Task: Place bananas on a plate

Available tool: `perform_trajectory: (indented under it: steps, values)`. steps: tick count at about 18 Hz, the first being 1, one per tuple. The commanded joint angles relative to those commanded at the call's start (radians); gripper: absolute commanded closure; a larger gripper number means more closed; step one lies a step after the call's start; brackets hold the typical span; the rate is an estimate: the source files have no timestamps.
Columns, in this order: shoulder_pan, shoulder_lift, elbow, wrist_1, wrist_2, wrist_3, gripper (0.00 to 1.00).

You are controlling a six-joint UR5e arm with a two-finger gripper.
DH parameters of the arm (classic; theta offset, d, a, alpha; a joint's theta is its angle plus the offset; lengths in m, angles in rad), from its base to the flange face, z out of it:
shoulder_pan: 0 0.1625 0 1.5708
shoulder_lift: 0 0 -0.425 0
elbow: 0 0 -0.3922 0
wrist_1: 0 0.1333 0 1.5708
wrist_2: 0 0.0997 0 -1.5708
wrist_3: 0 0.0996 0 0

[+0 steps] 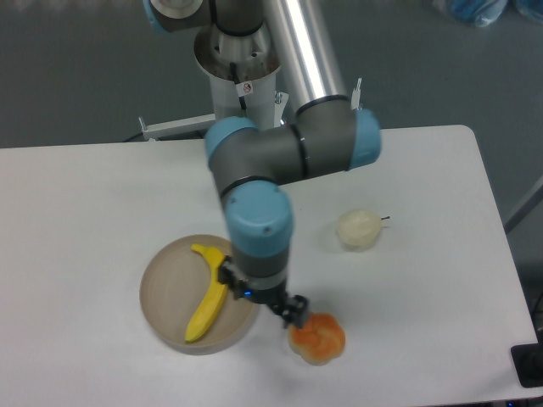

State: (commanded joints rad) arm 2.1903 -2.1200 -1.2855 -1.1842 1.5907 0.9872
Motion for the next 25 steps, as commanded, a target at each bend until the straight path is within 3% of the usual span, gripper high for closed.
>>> perform_trajectory:
  steps: [1,6,10,18,25]
  values:
    - [0.034,-0.006,0.0,-0.003,-0.002,0.098,0.0]
    - [0.173,-0.037,0.006,0.0,-0.011,0.331,0.0]
    - [0.246,-0.054,0.003,0.002,-0.009,0.462,0.0]
    - [0.318,-0.06,0.0,0.0,-0.011,0.568,0.0]
    - [0.325,-0.063,-0.006,0.0,-0.009,0.577,0.0]
